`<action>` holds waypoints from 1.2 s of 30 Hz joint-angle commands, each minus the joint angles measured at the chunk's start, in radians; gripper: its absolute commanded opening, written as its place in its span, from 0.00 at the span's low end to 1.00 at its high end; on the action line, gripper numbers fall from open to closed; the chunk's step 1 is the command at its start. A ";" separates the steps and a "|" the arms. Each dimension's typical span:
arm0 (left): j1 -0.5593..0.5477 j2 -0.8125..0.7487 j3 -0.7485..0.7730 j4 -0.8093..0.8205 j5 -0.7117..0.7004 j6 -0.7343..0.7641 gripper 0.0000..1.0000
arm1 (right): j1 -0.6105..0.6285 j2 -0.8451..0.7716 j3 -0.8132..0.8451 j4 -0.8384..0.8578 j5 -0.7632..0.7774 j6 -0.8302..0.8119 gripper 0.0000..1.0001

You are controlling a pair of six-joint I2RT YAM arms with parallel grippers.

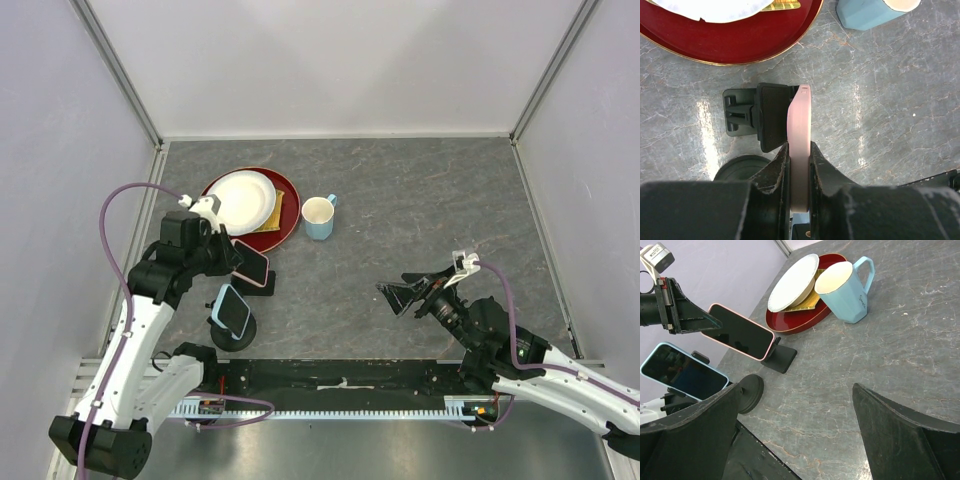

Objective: Place the phone on the phone stand

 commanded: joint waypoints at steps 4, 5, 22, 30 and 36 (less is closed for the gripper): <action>0.007 0.016 0.031 0.058 0.026 0.018 0.02 | 0.001 0.006 -0.004 0.027 0.016 0.011 0.98; 0.009 0.020 0.032 0.055 0.021 0.018 0.02 | 0.001 0.006 -0.005 0.028 0.015 0.011 0.98; 0.010 0.077 0.060 0.015 0.011 -0.008 0.03 | -0.001 0.020 -0.008 0.037 0.011 0.018 0.98; 0.015 0.085 0.074 0.007 -0.008 -0.025 0.39 | -0.001 0.029 -0.008 0.048 0.009 0.018 0.98; 0.016 0.073 0.077 -0.003 -0.019 -0.029 0.73 | -0.001 0.031 -0.011 0.047 0.006 0.020 0.98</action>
